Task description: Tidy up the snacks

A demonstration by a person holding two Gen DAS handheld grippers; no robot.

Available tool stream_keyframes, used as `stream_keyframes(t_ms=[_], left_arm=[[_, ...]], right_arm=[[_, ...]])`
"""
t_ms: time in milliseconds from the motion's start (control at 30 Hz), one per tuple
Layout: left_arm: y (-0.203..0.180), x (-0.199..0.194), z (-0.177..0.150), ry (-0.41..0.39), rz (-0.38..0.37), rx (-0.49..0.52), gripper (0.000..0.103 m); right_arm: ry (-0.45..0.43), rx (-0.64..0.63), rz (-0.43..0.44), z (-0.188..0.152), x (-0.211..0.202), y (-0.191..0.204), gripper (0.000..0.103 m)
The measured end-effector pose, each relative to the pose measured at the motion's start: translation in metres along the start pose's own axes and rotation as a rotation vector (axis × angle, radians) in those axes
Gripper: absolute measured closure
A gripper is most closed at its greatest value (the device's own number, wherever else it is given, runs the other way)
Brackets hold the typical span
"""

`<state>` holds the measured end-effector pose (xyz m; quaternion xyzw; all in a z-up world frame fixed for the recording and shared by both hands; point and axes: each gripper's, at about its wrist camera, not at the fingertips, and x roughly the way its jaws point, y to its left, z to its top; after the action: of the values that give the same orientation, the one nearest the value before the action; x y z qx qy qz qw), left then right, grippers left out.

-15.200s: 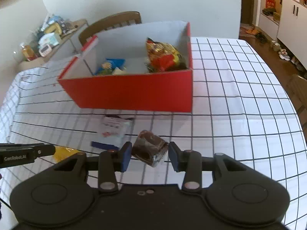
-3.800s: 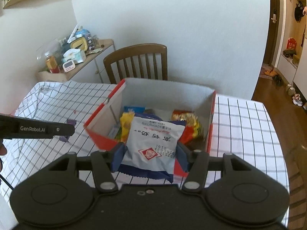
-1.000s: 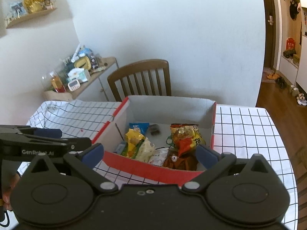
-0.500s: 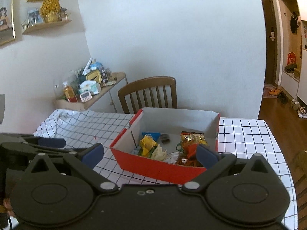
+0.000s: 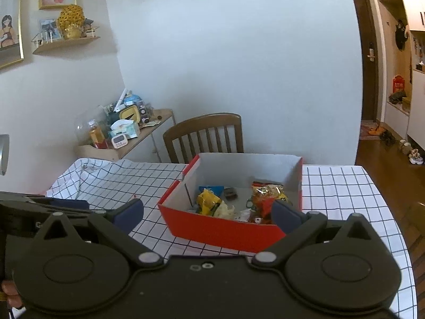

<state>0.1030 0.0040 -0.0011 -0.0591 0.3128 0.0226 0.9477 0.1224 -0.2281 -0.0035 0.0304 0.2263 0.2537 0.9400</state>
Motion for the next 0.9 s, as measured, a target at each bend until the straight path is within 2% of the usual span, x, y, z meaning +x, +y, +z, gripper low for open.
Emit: stream_keyframes(t_ms=[900], left_arm=[[-0.005, -0.014, -0.001, -0.026, -0.021, 0.005, 0.016]], right_arm=[[0.019, 0.043, -0.009, -0.005, -0.008, -0.003, 0.000]])
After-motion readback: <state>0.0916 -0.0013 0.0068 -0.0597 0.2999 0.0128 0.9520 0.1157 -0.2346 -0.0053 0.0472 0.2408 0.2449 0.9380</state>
